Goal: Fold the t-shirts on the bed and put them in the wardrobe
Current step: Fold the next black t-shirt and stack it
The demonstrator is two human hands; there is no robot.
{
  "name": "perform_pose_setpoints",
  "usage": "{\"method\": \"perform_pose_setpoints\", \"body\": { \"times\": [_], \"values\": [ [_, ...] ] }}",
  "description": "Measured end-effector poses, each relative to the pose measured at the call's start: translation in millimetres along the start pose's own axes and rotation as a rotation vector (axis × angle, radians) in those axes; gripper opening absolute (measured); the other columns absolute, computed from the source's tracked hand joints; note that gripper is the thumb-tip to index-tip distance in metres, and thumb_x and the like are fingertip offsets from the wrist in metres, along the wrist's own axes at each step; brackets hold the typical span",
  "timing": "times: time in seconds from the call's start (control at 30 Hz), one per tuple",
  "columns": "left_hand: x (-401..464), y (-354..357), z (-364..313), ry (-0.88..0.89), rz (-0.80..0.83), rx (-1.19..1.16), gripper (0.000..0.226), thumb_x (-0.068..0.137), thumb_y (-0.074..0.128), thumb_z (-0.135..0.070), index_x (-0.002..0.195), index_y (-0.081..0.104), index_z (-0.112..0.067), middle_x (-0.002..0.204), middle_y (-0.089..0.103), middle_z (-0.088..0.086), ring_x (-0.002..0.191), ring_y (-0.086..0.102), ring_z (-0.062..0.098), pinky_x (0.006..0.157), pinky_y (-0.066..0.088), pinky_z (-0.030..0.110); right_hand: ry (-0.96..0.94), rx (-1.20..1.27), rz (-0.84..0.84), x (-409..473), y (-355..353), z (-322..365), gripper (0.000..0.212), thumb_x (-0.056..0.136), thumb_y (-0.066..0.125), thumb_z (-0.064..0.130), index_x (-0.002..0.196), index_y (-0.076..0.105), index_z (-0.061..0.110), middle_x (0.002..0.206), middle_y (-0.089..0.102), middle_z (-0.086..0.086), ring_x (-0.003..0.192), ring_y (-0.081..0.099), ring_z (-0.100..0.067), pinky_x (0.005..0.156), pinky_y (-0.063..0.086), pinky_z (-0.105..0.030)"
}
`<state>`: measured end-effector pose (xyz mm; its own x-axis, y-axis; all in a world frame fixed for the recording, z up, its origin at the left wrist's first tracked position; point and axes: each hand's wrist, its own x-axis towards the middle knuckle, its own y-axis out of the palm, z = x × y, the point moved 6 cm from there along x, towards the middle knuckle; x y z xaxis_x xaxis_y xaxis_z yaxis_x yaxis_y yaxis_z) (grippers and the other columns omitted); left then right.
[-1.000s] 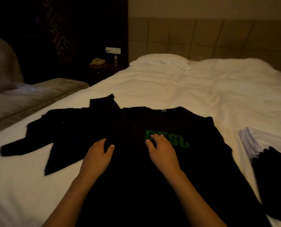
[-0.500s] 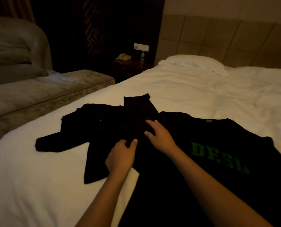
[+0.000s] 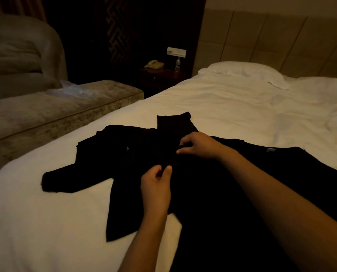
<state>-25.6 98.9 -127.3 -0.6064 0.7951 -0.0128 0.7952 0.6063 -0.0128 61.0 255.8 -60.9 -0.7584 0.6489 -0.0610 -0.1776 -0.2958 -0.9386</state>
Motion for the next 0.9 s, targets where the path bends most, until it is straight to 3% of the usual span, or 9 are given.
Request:
{"method": "perform_pose_setpoints", "body": {
  "times": [0.17,0.23,0.33,0.47,0.63,0.73,0.83,0.9],
  "values": [
    [-3,16,7,-0.182,0.181,-0.198,0.015,0.093,0.065,-0.023,0.108,0.067,-0.021,0.098,0.075,0.000,0.089,0.072,0.014,0.083,0.059,0.035,-0.074,0.386,-0.138,11,-42,8,0.019,0.096,0.061,0.024,0.079,0.064,0.031,0.073,0.064,0.016,0.071,0.058,0.002,0.072,0.041,-0.019],
    [-4,19,8,-0.194,0.210,-0.229,0.014,0.093,0.066,-0.016,0.106,0.068,-0.019,0.096,0.076,0.001,0.084,0.073,0.016,0.077,0.060,0.031,-0.076,0.552,-0.167,18,-51,7,0.019,0.098,0.059,0.022,0.080,0.065,0.025,0.069,0.064,0.016,0.069,0.058,0.002,0.071,0.043,-0.017],
    [-2,17,9,-0.220,0.138,-0.300,0.013,0.097,0.058,-0.012,0.101,0.065,-0.022,0.091,0.075,0.001,0.071,0.073,0.018,0.061,0.058,0.026,-0.023,0.631,-0.179,31,-52,-1,0.014,0.098,0.058,0.023,0.087,0.067,0.024,0.081,0.068,0.010,0.078,0.062,-0.005,0.079,0.046,-0.025],
    [2,7,11,-0.230,-0.037,-0.371,0.016,0.100,0.053,-0.011,0.105,0.066,-0.018,0.095,0.072,0.003,0.075,0.074,0.017,0.062,0.059,0.025,0.120,0.469,-0.045,53,-28,-11,0.012,0.095,0.061,0.039,0.093,0.068,0.030,0.098,0.065,0.010,0.098,0.061,-0.009,0.094,0.044,-0.029],
    [5,6,16,-0.249,-0.081,-0.427,0.023,0.101,0.049,-0.007,0.115,0.066,-0.012,0.104,0.072,0.009,0.088,0.073,0.021,0.078,0.060,0.033,0.168,0.243,0.077,70,-1,-3,0.036,0.089,0.062,0.055,0.086,0.067,0.020,0.082,0.062,0.004,0.077,0.060,-0.009,0.067,0.042,-0.026],
    [6,5,16,-0.267,-0.071,-0.466,0.024,0.100,0.050,-0.005,0.114,0.067,-0.015,0.104,0.072,0.007,0.089,0.073,0.021,0.077,0.059,0.034,0.127,0.293,0.093,77,1,9,0.046,0.085,0.064,0.060,0.093,0.071,0.015,0.086,0.066,-0.001,0.078,0.064,-0.014,0.072,0.046,-0.029],
    [7,5,14,-0.276,-0.043,-0.510,0.023,0.099,0.052,-0.007,0.113,0.068,-0.017,0.104,0.074,0.007,0.091,0.073,0.021,0.080,0.060,0.038,0.045,0.243,0.107,86,-3,19,0.038,0.087,0.067,0.049,0.085,0.072,0.012,0.075,0.065,0.000,0.068,0.060,-0.011,0.066,0.044,-0.026],
    [7,4,12,-0.270,-0.044,-0.536,0.022,0.100,0.051,-0.008,0.113,0.068,-0.015,0.104,0.074,0.009,0.091,0.073,0.023,0.081,0.060,0.040,-0.022,0.228,0.125,89,-10,27,0.021,0.091,0.067,0.037,0.079,0.072,0.020,0.071,0.066,0.008,0.065,0.060,-0.004,0.066,0.043,-0.022]
  ]
}}
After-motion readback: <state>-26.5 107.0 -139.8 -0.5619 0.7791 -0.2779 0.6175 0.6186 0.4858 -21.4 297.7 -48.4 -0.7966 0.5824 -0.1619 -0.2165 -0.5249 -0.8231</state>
